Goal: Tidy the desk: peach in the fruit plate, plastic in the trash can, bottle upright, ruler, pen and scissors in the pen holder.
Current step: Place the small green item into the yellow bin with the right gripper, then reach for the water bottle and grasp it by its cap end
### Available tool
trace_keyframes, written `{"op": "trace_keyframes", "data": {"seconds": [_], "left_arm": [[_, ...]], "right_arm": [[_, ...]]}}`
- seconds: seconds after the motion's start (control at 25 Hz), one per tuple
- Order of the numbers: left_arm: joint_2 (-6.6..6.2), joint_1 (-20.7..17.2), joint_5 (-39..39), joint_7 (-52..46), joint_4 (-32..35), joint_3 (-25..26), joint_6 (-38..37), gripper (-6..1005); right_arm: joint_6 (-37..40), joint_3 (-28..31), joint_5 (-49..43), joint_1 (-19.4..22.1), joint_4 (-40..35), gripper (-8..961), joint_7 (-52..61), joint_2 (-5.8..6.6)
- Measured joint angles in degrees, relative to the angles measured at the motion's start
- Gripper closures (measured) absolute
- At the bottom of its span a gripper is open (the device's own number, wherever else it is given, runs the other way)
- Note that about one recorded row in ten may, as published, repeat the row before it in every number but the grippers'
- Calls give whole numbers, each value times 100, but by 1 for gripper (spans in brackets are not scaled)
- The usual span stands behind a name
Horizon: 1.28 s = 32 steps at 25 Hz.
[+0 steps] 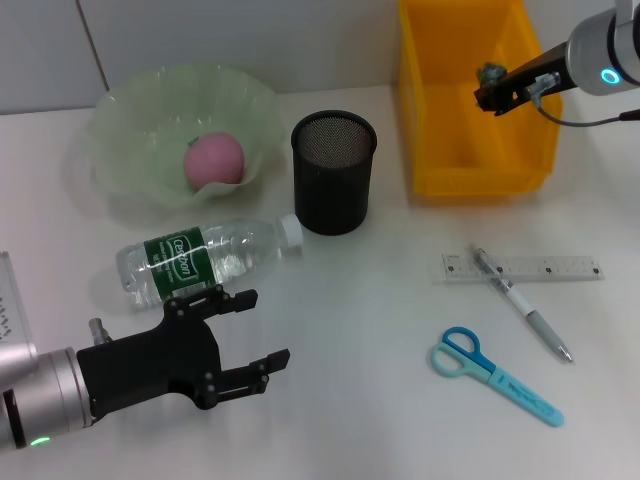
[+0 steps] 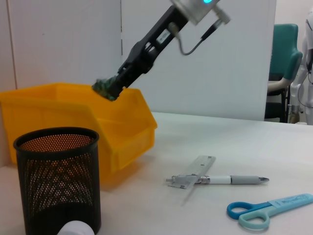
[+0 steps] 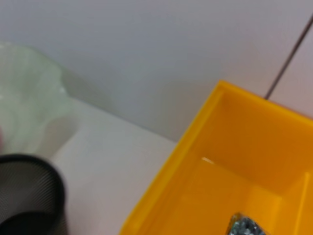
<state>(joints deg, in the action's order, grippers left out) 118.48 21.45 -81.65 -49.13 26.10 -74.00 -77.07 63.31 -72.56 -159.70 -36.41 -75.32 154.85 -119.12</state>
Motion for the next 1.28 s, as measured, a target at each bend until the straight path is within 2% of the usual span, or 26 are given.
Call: {"op": "trace_keyframes", "data": {"seconds": [0.12, 0.24, 0.52, 0.56, 0.6, 0.84, 1.08, 1.28], "left_arm": [[0, 0, 0, 0, 0, 0, -1, 213], [0, 5, 0, 0, 0, 0, -6, 213], [-9, 4, 0, 0, 16, 0, -25, 213], [-9, 3, 0, 0, 17, 0, -26, 213], [-10, -1, 0, 0, 18, 0, -28, 213], [-18, -9, 0, 0, 41, 2, -44, 213], [-19, -16, 0, 0, 46, 33, -59, 213], [-18, -18, 0, 5, 42, 49, -66, 213]], "right_arm": [[-523, 101, -23, -127, 574, 603, -15, 1], [-706, 105, -21, -194, 796, 583, -25, 2], [-538, 114, 7, -193, 610, 538, -10, 3], [-478, 116, 8, -184, 556, 425, -5, 3], [-393, 120, 13, -165, 477, 313, -3, 2], [585, 136, 333, 153, -552, 128, 4, -27], [1797, 142, 987, 601, -1767, 131, 40, -30], [2571, 151, 1012, 758, -2318, 133, 66, -33]]}}
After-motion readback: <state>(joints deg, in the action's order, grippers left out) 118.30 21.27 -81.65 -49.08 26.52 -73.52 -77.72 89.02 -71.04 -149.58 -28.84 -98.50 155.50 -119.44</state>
